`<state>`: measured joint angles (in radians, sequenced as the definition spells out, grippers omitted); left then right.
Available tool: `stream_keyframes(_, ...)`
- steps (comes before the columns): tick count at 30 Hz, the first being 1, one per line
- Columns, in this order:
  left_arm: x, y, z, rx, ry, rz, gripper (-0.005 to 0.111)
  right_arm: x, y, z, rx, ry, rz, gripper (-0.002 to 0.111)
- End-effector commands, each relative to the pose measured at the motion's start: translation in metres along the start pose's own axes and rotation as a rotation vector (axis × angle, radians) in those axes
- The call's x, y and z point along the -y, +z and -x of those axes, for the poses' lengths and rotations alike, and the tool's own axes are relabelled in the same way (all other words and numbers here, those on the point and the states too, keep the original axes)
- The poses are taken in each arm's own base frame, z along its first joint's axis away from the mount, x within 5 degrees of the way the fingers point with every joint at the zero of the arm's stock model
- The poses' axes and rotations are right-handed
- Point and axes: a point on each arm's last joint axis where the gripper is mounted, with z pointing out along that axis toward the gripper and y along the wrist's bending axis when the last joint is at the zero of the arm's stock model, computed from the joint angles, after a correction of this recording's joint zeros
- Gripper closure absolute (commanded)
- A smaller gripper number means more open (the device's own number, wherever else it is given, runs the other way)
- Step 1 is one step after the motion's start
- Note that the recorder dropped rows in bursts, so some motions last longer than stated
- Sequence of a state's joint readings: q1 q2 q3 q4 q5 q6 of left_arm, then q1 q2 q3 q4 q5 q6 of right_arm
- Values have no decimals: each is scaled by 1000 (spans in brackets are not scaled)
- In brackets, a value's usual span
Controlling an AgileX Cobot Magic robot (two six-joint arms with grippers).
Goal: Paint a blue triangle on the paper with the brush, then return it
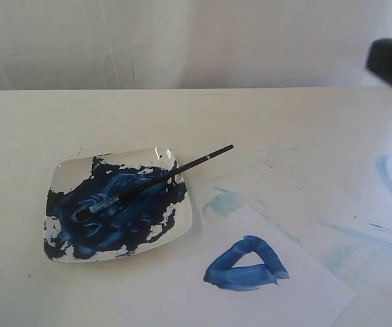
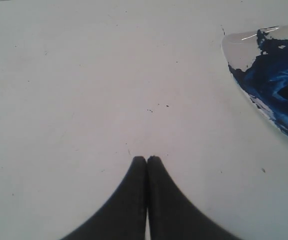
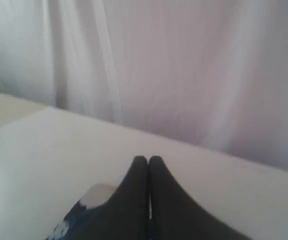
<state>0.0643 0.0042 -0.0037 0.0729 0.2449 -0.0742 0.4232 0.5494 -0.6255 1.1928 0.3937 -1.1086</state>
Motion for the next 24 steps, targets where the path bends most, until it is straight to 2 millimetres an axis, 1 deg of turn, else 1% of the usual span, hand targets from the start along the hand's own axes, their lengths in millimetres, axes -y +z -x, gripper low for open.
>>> stream_keyframes(1, 0, 0, -2, -6, 5, -6, 107, -10, -45, 15, 197, -100, -77, 108)
stream_keyframes(4, 0, 0, -2, -6, 5, -6, 107, -18, -66, 6, 240, -175, -115, 108)
stream_keyframes(8, 0, 0, -2, -6, 5, -6, 107, -19, -77, -20, 250, -198, -205, 108)
stream_keyframes(11, 0, 0, -2, -6, 5, -6, 107, -15, -76, -49, 214, -195, -259, 108)
stream_keyframes(15, 0, 0, -2, -6, 5, -6, 107, -8, -72, -78, 154, -199, -292, 108)
stream_keyframes(24, 0, 0, -2, -6, 7, -6, 107, 0, -63, -113, 57, -138, -285, 108)
